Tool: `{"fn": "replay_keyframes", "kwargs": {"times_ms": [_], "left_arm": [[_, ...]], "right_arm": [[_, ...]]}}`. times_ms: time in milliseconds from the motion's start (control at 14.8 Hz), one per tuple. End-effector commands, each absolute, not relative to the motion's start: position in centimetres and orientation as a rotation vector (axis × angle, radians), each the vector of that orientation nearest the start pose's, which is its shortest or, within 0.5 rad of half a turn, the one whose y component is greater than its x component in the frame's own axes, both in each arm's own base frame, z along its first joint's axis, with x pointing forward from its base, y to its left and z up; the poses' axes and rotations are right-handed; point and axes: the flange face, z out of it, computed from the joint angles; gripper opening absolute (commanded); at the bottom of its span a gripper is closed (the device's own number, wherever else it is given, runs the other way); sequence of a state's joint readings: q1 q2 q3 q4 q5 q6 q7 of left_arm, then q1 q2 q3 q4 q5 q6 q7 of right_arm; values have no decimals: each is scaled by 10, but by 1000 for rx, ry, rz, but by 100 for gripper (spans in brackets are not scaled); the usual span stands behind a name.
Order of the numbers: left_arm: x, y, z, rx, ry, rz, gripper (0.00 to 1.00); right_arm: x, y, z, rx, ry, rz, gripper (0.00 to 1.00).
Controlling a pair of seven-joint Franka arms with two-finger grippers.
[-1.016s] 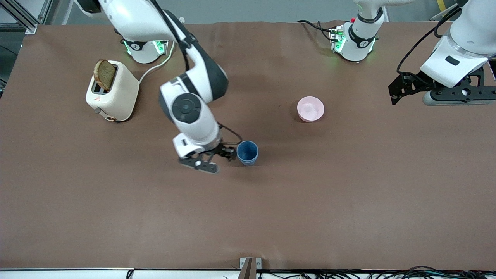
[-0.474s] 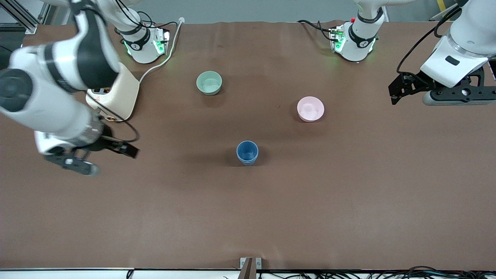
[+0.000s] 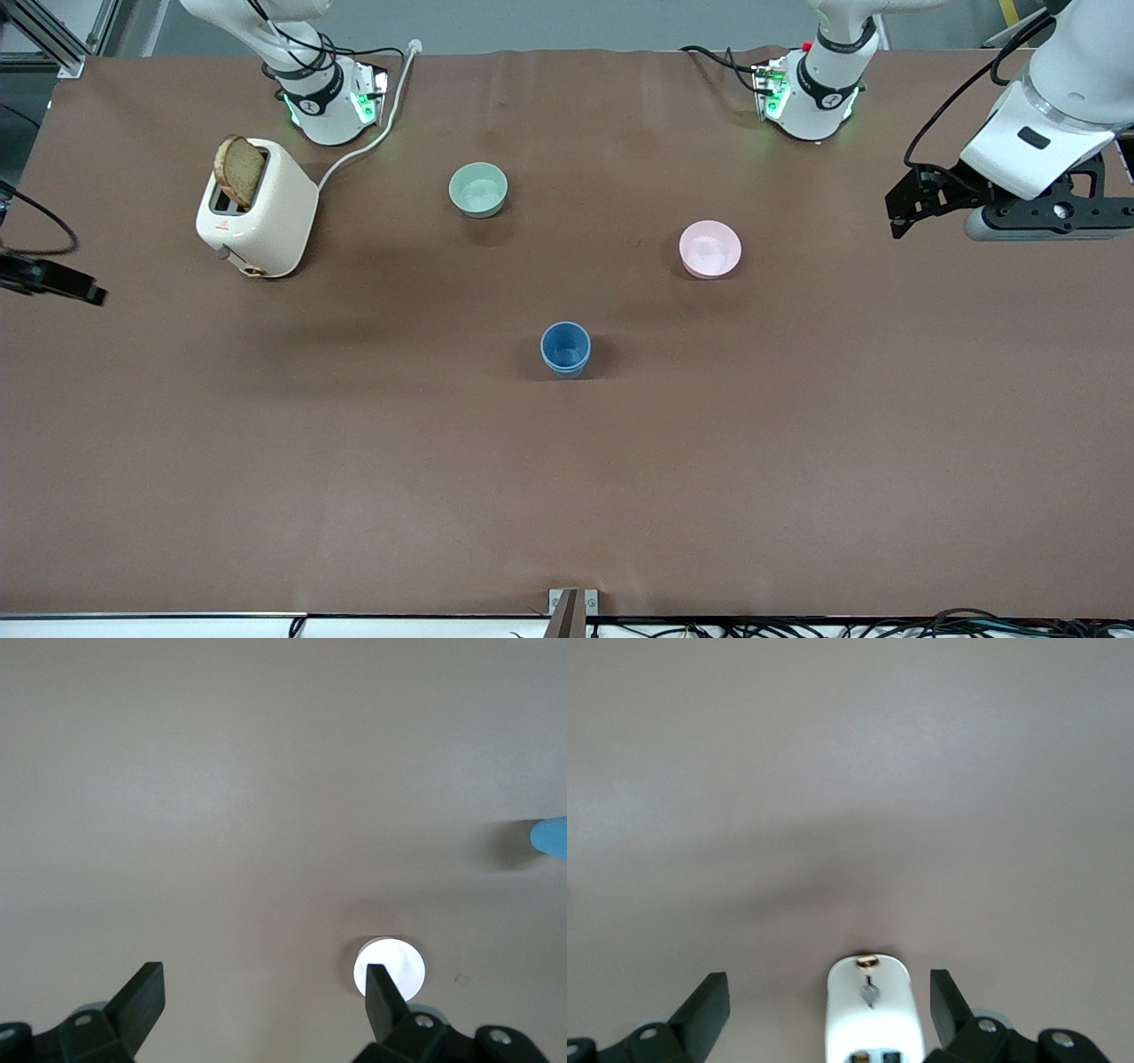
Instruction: Stack blue cups with both arms
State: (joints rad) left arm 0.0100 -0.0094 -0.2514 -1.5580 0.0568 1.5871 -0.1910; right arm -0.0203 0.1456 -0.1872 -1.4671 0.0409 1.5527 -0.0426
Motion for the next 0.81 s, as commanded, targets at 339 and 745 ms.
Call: {"fn": "replay_keyframes", "kwargs": {"times_ms": [339, 745], "left_arm": [[539, -117, 648, -3103, 92, -100, 100], [541, -102, 649, -3095, 172, -97, 100]], "right_arm": [[543, -98, 678, -3143, 192, 63, 100], [537, -58, 663, -3137, 244, -26, 100]]}}
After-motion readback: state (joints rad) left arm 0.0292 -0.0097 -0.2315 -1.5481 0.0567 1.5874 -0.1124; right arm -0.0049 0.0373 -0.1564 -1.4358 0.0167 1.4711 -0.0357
